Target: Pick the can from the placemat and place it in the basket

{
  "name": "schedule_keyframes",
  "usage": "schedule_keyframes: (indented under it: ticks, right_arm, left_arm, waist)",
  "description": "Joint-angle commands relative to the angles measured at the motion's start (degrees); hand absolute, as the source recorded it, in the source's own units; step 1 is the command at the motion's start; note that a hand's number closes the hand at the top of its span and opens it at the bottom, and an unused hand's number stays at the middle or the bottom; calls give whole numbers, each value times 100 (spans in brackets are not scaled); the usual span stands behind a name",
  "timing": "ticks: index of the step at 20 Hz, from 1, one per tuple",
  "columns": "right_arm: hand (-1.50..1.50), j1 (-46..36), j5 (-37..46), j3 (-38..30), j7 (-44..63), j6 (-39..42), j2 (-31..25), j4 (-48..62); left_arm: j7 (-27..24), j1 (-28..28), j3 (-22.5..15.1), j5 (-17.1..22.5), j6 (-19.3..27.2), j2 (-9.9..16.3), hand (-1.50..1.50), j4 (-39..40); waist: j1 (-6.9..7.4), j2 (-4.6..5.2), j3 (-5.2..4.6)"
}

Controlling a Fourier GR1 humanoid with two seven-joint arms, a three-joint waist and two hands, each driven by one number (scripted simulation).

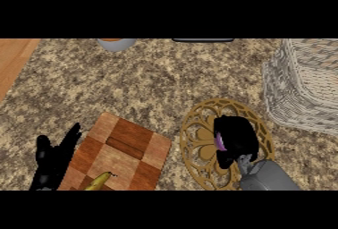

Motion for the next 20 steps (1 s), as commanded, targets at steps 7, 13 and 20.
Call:
schedule_keyframes:
  ticks: [7,13,20]
  right_arm:
    - [150,480,340,-388,422,-1207,601,-815]
    - [150,113,-445,-1451,257,-2305,1188,-2401]
    - [150,-923,-636,-2610,1666,-1076,694,-3866]
  left_arm:
    - [197,43,45,-40,-96,-44,0,225]
    - [85,352,90,-24,-18,-115,0,149]
    - [317,360,-46,-143,82,-236,0,-215]
  waist:
    - [-73,94,0]
    - [-151,61,3]
    - [-54,73,-8]
